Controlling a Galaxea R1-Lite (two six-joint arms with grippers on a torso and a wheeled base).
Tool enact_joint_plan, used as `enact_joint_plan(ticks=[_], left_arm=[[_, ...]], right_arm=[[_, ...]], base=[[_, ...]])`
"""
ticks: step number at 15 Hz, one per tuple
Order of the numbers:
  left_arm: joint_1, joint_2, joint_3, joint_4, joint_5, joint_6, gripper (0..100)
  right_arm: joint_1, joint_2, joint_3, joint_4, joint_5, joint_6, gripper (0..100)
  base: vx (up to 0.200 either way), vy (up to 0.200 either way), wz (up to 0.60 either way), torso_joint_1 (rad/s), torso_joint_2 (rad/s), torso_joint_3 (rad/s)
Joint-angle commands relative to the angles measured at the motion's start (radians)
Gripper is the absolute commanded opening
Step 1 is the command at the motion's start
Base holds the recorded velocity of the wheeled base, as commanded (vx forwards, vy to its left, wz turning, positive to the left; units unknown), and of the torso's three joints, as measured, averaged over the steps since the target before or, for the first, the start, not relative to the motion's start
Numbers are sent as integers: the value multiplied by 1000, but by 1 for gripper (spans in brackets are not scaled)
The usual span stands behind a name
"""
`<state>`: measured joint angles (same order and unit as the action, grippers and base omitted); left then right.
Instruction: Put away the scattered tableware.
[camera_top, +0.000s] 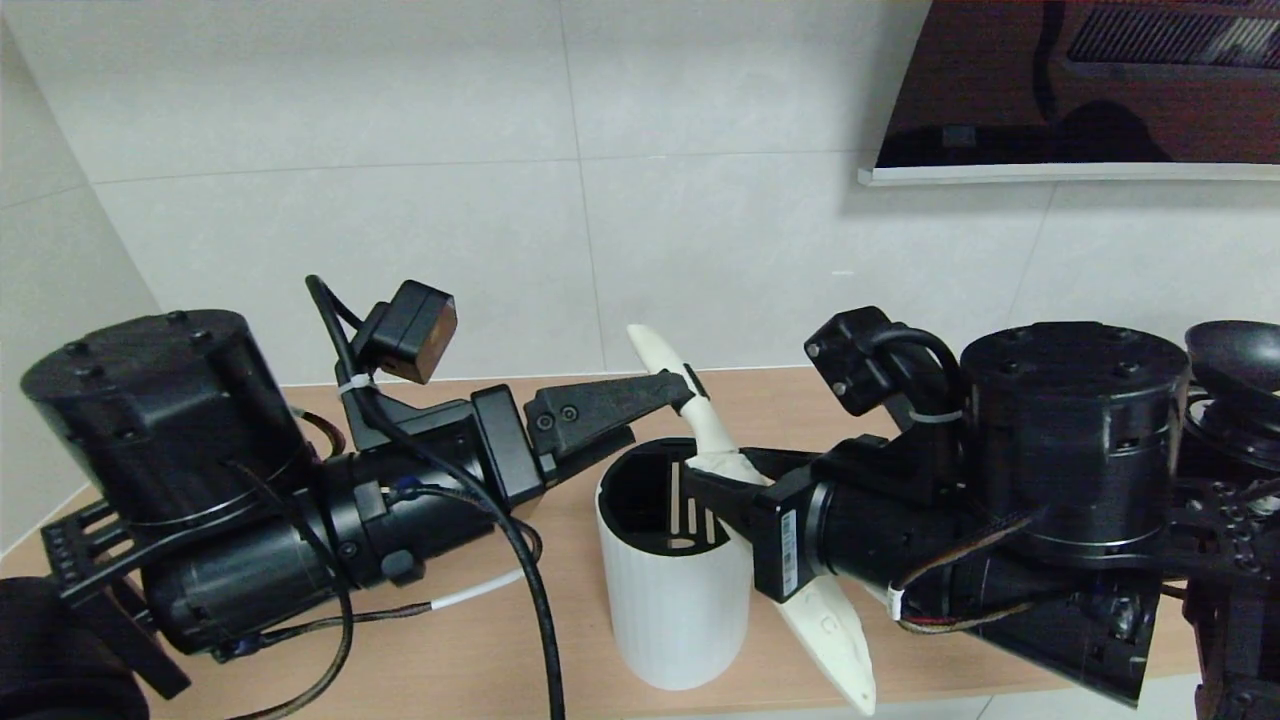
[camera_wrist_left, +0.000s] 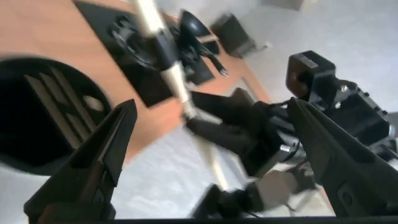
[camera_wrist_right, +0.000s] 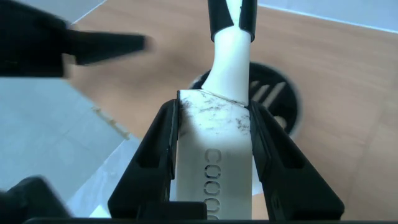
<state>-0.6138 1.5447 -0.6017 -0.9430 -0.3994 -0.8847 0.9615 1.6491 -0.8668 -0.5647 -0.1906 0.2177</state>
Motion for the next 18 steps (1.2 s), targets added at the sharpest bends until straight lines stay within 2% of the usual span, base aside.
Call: enact_joint_plan(ticks=[1, 3, 9, 18], left_arm=[[-12, 63, -6, -17, 34, -3, 100], [-30, 103, -9, -57, 80, -5, 100], [-44, 147, -10, -112, 123, -7, 100], [-44, 163, -9, -137, 143, -5, 100]], right_arm=[[23, 11, 2, 0, 0, 3, 0], [43, 12, 2, 0, 0, 20, 0], [52, 17, 5, 0, 2, 20, 0], [54, 23, 6, -1, 2, 22, 0]], base=[[0, 0, 0, 0, 0, 0], [0, 0, 0, 0, 0, 0], [0, 0, 0, 0, 0, 0], [0, 0, 0, 0, 0, 0]])
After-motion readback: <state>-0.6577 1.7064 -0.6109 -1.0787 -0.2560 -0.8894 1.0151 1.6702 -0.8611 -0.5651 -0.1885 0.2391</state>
